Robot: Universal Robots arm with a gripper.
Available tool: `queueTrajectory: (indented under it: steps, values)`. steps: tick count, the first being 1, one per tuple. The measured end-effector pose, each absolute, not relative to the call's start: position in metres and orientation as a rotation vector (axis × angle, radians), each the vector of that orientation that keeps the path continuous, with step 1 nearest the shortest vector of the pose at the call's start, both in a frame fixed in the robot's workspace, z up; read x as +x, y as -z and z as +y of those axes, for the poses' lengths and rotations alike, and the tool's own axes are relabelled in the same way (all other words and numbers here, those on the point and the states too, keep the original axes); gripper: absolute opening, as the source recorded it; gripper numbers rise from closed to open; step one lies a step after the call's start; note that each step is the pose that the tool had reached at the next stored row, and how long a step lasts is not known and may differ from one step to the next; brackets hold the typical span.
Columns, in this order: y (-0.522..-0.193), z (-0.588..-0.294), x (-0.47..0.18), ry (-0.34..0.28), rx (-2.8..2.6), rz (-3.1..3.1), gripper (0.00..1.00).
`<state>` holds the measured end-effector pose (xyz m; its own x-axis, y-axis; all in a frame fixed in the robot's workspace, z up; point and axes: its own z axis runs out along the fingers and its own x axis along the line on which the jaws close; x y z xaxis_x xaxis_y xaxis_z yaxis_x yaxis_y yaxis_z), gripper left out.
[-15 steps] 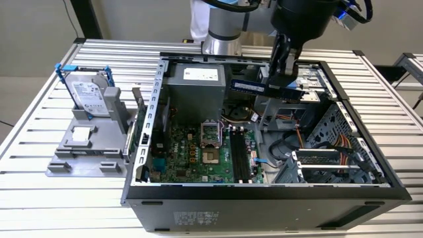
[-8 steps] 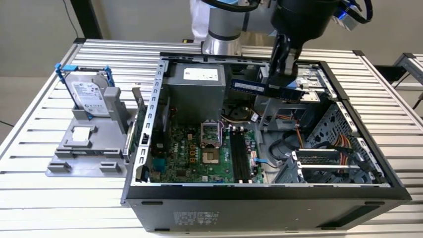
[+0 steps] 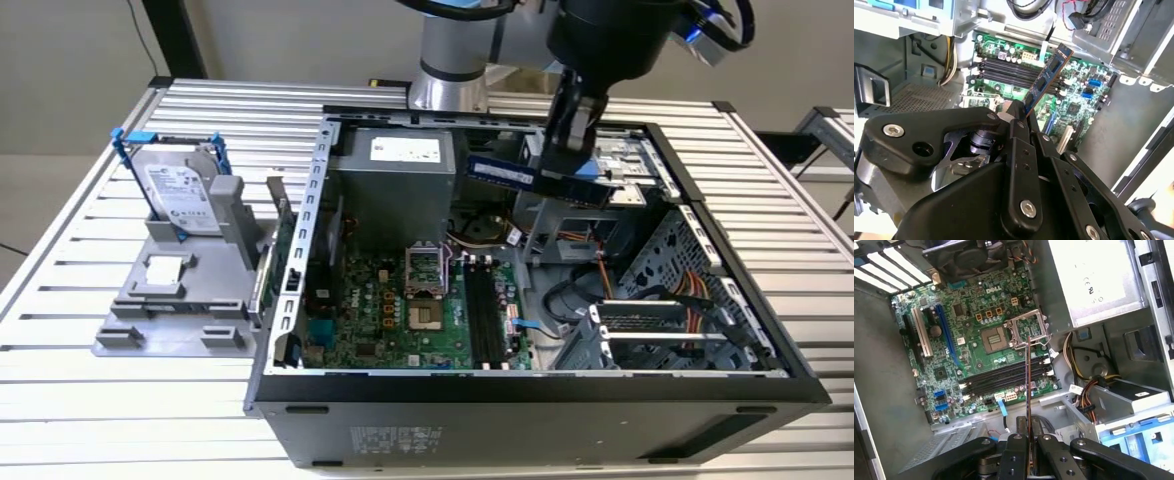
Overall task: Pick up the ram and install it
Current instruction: 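Insert the ram into the slot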
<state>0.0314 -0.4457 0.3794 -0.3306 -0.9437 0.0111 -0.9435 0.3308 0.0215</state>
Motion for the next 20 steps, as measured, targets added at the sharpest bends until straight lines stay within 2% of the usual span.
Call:
queueTrajectory:
  steps: [20]
  values:
    - [-0.3793,-0.4457,0.0314,0.021,1.542,-2.714,0.0]
